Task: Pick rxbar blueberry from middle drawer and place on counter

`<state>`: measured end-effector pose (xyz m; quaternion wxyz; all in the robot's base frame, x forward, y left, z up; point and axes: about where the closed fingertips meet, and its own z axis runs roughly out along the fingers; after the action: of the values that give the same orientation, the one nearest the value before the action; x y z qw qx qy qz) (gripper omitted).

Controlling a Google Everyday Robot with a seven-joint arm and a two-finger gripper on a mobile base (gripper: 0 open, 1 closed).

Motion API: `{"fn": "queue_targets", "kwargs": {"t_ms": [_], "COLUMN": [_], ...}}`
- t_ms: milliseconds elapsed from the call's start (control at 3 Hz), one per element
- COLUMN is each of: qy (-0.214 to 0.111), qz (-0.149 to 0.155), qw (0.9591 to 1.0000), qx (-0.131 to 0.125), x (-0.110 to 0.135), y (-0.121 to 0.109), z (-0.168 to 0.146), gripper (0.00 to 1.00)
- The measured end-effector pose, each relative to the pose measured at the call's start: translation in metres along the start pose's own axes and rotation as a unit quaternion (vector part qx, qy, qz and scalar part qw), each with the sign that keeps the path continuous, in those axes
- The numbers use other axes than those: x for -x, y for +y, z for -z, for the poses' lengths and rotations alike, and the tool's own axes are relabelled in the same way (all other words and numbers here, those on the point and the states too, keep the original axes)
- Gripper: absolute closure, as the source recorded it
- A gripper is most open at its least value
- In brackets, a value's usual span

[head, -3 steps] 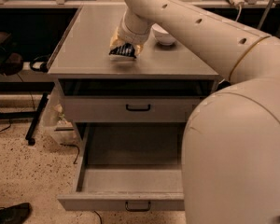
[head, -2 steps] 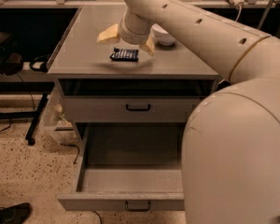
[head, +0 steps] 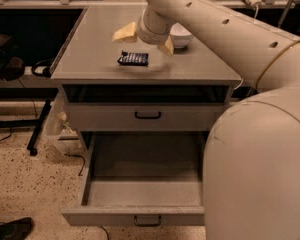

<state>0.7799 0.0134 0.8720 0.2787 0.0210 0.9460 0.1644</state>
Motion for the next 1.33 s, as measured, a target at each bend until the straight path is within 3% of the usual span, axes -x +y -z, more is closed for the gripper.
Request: {"fn": "queue_targets", "kwargs": {"t_ms": [667, 1333], "qy": [-0.029, -0.06], "qz": [-0.032, -0.043], "qw": [0.999, 0.9972], "qx": [-0.009, 0.006], "x": [0.017, 0.018], "y": [-0.051, -0.075], "z": [0.046, 0.107], "gripper": [0.0, 0.0]}}
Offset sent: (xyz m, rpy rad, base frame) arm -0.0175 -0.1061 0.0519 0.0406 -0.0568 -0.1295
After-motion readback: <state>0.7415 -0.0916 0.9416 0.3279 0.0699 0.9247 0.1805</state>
